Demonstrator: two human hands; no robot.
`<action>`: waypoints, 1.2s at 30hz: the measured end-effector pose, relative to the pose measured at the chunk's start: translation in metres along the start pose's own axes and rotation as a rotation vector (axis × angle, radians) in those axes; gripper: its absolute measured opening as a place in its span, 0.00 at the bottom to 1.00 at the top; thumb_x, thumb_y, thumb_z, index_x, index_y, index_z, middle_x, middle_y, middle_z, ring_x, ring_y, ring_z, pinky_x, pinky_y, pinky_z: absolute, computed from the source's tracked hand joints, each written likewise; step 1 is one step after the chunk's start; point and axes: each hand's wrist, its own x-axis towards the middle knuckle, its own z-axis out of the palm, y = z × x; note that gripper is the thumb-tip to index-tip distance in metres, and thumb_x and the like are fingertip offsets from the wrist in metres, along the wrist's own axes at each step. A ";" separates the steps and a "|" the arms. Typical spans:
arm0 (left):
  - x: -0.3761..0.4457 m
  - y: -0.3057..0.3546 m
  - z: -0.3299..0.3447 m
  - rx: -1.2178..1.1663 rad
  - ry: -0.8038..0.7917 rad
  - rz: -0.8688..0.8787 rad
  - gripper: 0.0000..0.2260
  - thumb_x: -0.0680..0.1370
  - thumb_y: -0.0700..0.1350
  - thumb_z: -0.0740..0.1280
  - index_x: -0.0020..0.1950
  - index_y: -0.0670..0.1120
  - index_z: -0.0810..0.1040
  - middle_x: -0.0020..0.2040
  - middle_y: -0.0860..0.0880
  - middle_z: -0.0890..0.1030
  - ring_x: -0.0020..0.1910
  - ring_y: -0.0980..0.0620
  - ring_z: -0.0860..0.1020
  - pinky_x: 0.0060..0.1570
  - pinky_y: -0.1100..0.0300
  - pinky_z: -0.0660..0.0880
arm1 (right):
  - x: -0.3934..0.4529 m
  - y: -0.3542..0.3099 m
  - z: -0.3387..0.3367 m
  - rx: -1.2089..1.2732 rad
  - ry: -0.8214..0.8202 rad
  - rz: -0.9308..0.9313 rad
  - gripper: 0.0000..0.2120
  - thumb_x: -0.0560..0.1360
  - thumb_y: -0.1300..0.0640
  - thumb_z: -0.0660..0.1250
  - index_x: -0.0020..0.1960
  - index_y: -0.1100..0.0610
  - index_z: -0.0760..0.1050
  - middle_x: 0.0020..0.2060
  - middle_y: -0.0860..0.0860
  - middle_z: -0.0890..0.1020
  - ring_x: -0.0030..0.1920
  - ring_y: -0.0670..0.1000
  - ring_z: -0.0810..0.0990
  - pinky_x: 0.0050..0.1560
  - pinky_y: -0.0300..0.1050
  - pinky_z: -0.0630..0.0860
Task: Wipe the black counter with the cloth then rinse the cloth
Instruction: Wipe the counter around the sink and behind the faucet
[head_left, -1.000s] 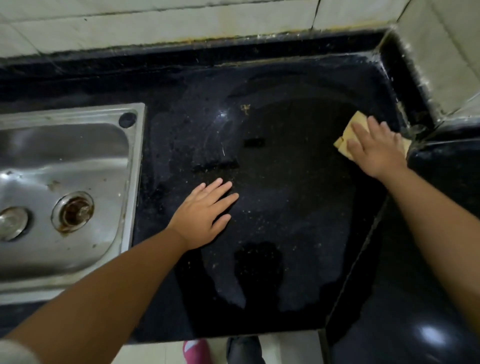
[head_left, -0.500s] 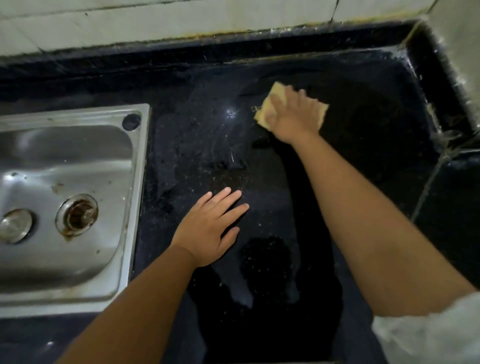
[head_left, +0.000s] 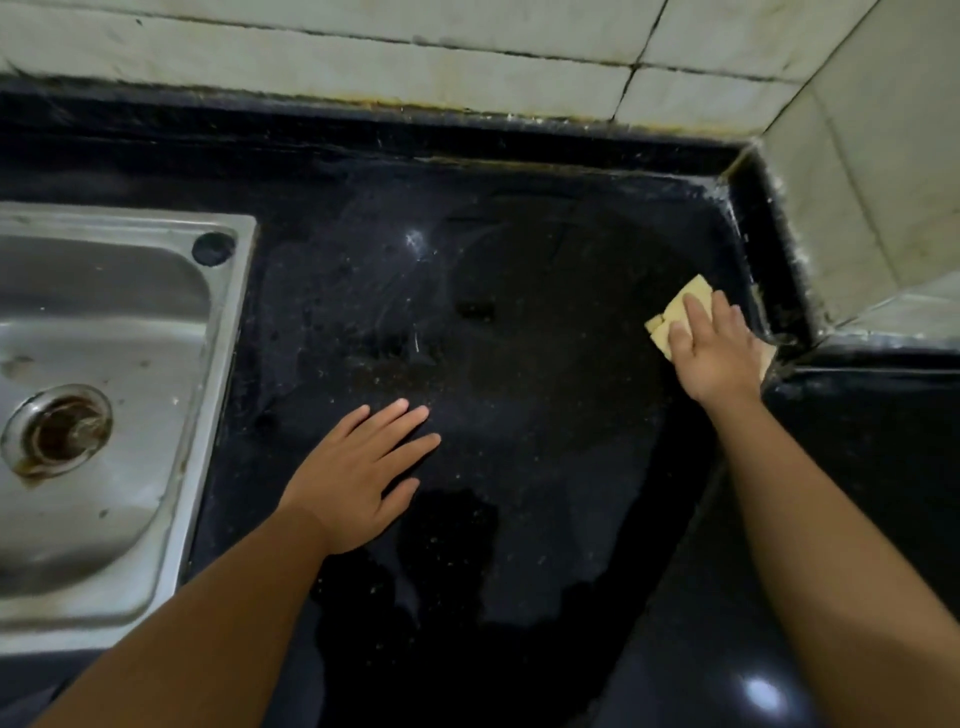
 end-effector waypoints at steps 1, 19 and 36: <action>-0.001 -0.001 0.001 0.001 0.001 0.001 0.24 0.81 0.55 0.41 0.66 0.48 0.69 0.66 0.46 0.73 0.70 0.50 0.60 0.68 0.57 0.47 | 0.011 -0.005 -0.001 0.015 0.013 0.029 0.23 0.81 0.48 0.46 0.75 0.51 0.51 0.76 0.54 0.48 0.76 0.55 0.46 0.73 0.52 0.46; 0.002 -0.004 0.008 0.057 0.057 0.018 0.20 0.81 0.55 0.40 0.67 0.52 0.64 0.68 0.50 0.65 0.74 0.57 0.42 0.69 0.55 0.47 | 0.118 -0.103 -0.016 -0.016 -0.009 -0.034 0.26 0.80 0.47 0.44 0.76 0.54 0.47 0.76 0.57 0.45 0.75 0.60 0.44 0.73 0.56 0.42; 0.002 -0.002 0.005 0.030 0.030 -0.003 0.21 0.81 0.56 0.40 0.67 0.51 0.63 0.67 0.46 0.72 0.68 0.49 0.61 0.68 0.56 0.47 | 0.002 -0.120 0.021 -0.218 -0.191 -0.766 0.24 0.80 0.46 0.51 0.75 0.45 0.50 0.76 0.49 0.45 0.76 0.52 0.44 0.73 0.50 0.44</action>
